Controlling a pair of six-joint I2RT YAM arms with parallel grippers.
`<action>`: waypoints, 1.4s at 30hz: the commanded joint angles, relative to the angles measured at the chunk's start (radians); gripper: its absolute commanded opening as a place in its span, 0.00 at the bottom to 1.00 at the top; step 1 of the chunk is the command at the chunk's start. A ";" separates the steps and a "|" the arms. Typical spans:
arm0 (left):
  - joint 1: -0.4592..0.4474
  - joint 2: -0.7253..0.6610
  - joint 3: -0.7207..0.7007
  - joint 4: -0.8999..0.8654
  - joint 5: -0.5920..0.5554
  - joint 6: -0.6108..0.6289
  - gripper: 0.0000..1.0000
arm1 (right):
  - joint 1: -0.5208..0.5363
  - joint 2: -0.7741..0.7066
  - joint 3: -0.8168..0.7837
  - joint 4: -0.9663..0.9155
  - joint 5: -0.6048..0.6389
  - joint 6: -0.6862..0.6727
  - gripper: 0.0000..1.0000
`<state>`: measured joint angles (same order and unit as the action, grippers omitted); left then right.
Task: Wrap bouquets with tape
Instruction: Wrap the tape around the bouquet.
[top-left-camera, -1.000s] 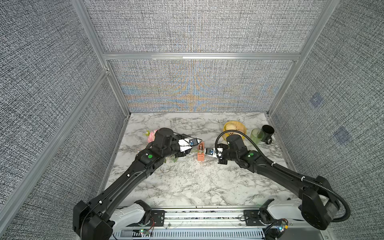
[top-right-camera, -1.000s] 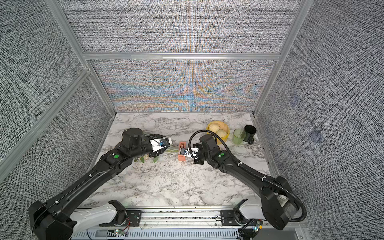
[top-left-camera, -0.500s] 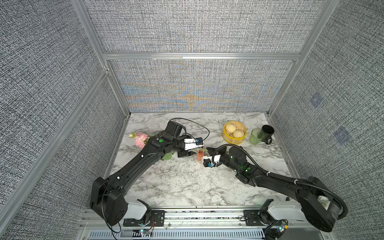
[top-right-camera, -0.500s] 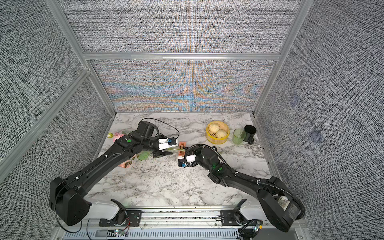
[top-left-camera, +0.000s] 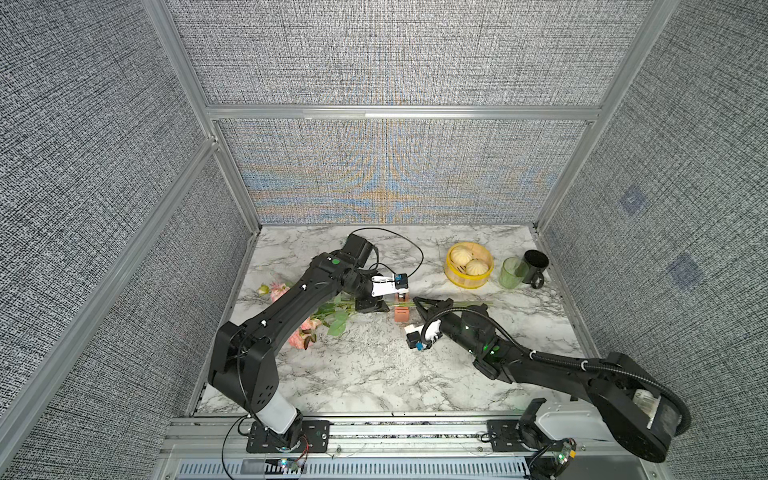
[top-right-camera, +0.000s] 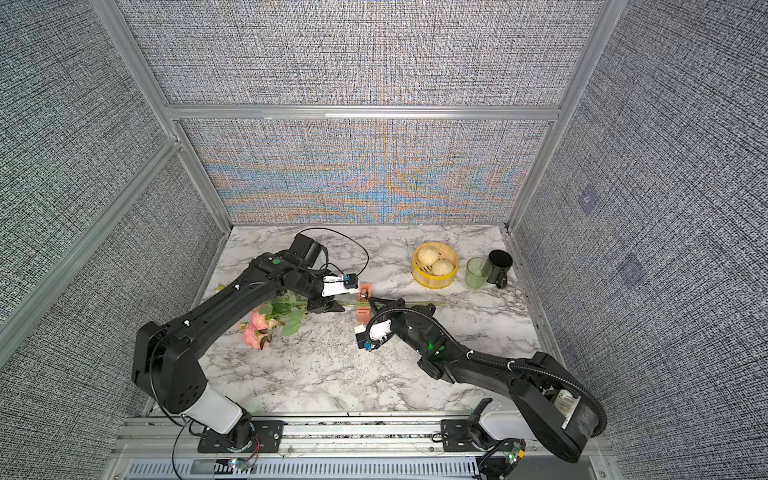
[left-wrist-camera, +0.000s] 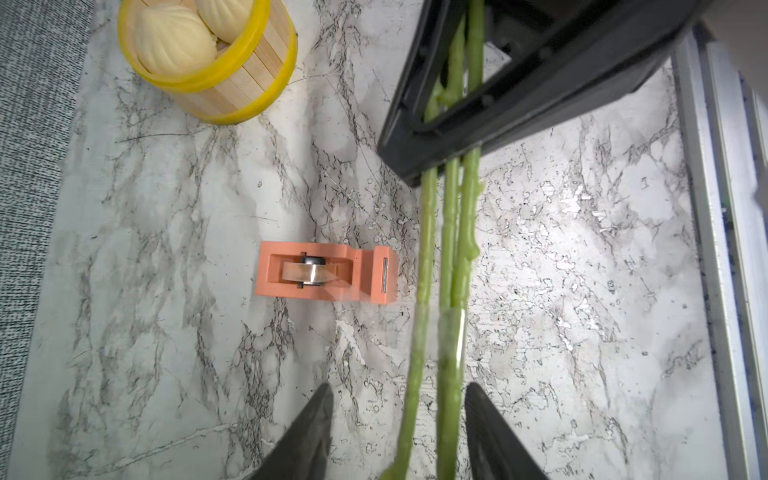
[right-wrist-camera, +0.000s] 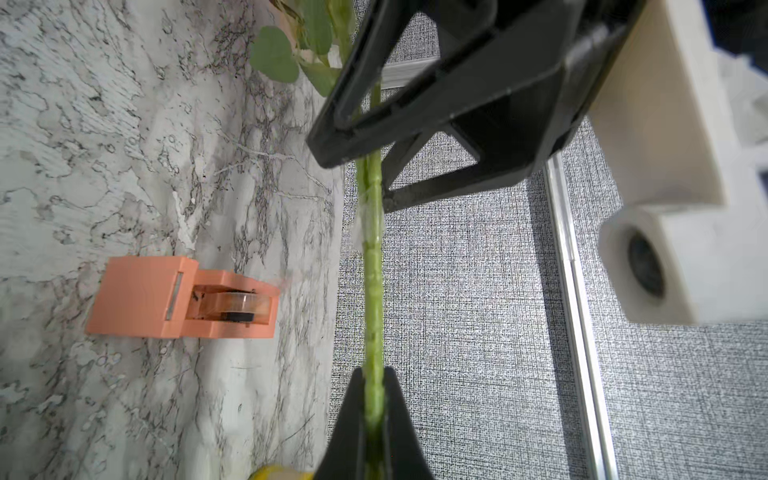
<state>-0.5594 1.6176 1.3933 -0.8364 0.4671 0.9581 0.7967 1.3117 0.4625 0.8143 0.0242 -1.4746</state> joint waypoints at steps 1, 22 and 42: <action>0.003 0.024 0.042 -0.099 0.037 0.022 0.46 | 0.017 0.014 -0.003 0.175 0.048 -0.066 0.00; 0.004 0.138 0.243 -0.310 0.068 0.104 0.00 | 0.116 -0.198 0.105 -0.554 0.202 0.264 0.37; -0.150 -0.121 -0.085 0.175 -0.330 0.161 0.00 | -0.423 -0.239 0.810 -1.488 -0.537 1.590 0.65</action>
<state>-0.6945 1.5280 1.3514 -0.8173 0.2749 1.1004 0.4236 1.0088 1.2366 -0.5949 -0.3901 -0.0093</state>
